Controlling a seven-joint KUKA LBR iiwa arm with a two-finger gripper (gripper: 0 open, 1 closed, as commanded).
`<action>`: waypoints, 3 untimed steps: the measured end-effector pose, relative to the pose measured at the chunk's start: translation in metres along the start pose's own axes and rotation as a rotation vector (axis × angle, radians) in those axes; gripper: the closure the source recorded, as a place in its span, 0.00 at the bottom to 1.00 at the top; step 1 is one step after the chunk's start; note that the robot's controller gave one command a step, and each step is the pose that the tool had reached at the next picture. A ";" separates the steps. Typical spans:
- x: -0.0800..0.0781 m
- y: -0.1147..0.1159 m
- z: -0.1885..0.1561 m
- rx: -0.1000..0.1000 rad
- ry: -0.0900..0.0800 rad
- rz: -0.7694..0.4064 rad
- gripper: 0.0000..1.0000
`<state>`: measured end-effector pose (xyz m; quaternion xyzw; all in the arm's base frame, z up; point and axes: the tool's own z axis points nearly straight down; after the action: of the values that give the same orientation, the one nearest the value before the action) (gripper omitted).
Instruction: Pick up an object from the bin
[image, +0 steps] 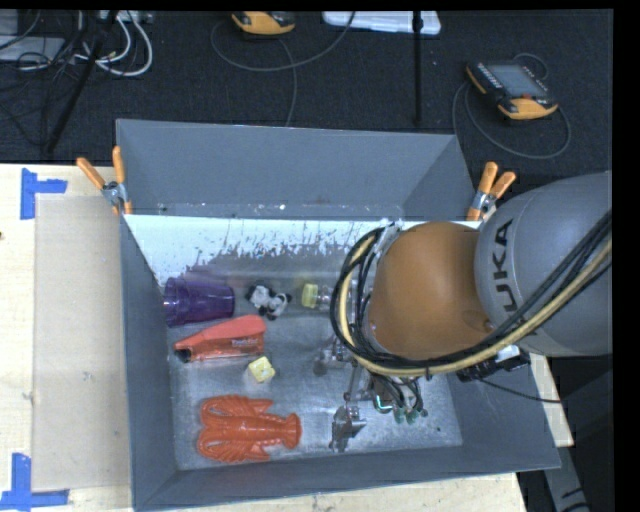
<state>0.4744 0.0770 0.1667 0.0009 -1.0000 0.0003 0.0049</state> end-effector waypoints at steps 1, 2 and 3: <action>-0.002 0.000 -0.003 -0.001 -0.007 0.004 0.00; -0.004 0.026 0.038 0.000 -0.010 -0.120 0.00; 0.002 0.062 0.019 0.001 -0.006 -0.227 0.00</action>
Offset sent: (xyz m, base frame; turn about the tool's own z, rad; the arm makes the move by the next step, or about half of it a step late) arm 0.0041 0.0623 -0.0967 -0.2874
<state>0.4724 0.1393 0.1479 0.1141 -0.9935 0.0003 0.0020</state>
